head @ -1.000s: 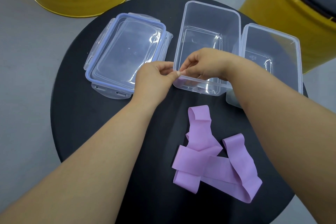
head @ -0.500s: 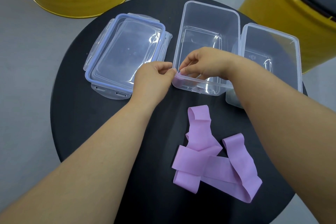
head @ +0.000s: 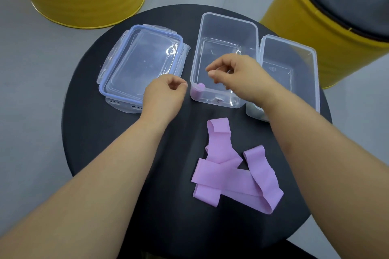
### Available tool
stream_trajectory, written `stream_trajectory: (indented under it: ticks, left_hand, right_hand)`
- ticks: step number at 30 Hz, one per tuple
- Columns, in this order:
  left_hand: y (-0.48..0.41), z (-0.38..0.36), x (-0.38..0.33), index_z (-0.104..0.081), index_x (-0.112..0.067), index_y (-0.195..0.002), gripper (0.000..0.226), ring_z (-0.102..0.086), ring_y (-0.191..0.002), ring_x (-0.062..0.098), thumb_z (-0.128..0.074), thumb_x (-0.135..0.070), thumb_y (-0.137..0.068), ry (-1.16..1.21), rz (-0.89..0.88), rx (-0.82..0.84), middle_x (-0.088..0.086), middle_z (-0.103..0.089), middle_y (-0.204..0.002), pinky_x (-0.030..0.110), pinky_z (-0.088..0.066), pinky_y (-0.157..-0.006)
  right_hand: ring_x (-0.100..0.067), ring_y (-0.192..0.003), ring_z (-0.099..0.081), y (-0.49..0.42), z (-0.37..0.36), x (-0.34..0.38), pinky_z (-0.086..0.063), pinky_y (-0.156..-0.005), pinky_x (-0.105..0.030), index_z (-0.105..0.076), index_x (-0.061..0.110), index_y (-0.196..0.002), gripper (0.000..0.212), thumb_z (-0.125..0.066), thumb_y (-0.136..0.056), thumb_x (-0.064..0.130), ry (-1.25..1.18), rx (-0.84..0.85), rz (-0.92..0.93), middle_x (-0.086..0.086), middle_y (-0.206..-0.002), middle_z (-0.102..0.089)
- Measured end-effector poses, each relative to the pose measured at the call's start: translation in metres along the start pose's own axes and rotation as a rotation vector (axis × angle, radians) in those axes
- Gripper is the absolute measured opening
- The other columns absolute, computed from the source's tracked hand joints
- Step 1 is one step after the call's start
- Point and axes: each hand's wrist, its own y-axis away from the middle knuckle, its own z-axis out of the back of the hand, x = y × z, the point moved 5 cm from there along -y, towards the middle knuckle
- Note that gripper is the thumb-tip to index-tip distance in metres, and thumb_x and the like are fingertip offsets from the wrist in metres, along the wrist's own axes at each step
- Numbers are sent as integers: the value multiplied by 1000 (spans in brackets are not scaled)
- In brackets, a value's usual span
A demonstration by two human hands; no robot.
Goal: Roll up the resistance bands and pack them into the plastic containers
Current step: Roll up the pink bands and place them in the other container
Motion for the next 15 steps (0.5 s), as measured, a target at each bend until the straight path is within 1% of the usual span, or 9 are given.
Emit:
stream_trajectory:
  ticks: [2,4,6,8,10,11,12,13,15]
  left_hand:
    - [13,-6,0,-63,-25,-72,16,-61,-77,20,-56,-22,-87,-84,-4,98,-5,-65,-77,42,-55,-81]
    - [27,-19,4,-66,-19,-81,13,-61,-80,19,-57,-25,-88,-205,10,257,-2,-68,-86,39,-54,-82]
    - [38,-32,10,-66,-21,-92,13,-61,-90,17,-56,-28,-88,-408,-6,389,-3,-68,-100,33,-51,-83]
    - [45,-41,15,-67,-20,-102,19,-60,-100,18,-55,-30,-90,-564,-16,474,-3,-66,-108,32,-48,-87]
    - [49,-48,17,-67,-17,-107,22,-59,-104,21,-54,-27,-91,-608,-4,518,1,-67,-110,33,-47,-90]
    - [50,-51,18,-67,-17,-108,23,-59,-105,21,-53,-24,-92,-610,-6,525,1,-67,-111,33,-47,-90]
    - [51,-52,17,-67,-17,-108,23,-59,-104,21,-52,-22,-91,-603,-17,522,0,-67,-111,32,-48,-90]
    - [51,-53,17,-67,-17,-108,23,-59,-102,20,-52,-20,-91,-588,-26,512,-1,-67,-110,31,-48,-88]
    - [50,-53,16,-68,-18,-107,22,-59,-91,17,-56,-21,-89,-525,-30,481,-2,-67,-102,27,-47,-78]
  right_hand:
    - [0,-57,-54,28,-6,-12,-47,-59,-19,-65,23,-93,6,-59,-91,23,9,49,-71,5,-79,-64]
    - [-8,-62,-57,57,-22,-33,-53,-62,-26,-63,21,-97,8,-59,-90,23,17,141,-194,4,-84,-64]
    - [-15,-75,-59,77,-40,-59,-53,-71,-33,-59,20,-109,22,-63,-88,24,43,163,-296,1,-101,-62]
    - [-15,-89,-54,86,-52,-79,-44,-76,-29,-51,17,-126,46,-69,-84,26,83,85,-363,-1,-116,-56]
    - [-14,-94,-52,86,-59,-91,-39,-77,-26,-45,14,-133,60,-72,-80,27,-4,-19,-422,-2,-118,-56]
    - [-15,-95,-53,84,-62,-94,-39,-77,-26,-44,14,-133,62,-73,-80,26,-50,-46,-434,-2,-115,-57]
    - [-16,-95,-54,80,-65,-95,-39,-78,-26,-47,14,-130,58,-73,-80,24,-70,-55,-429,-1,-109,-59]
    - [-16,-93,-54,77,-66,-95,-39,-77,-26,-52,15,-125,48,-72,-81,22,-67,-56,-413,2,-99,-60]
    - [-14,-84,-53,73,-66,-92,-38,-72,-24,-63,18,-105,24,-69,-83,19,-60,-59,-371,10,-79,-56]
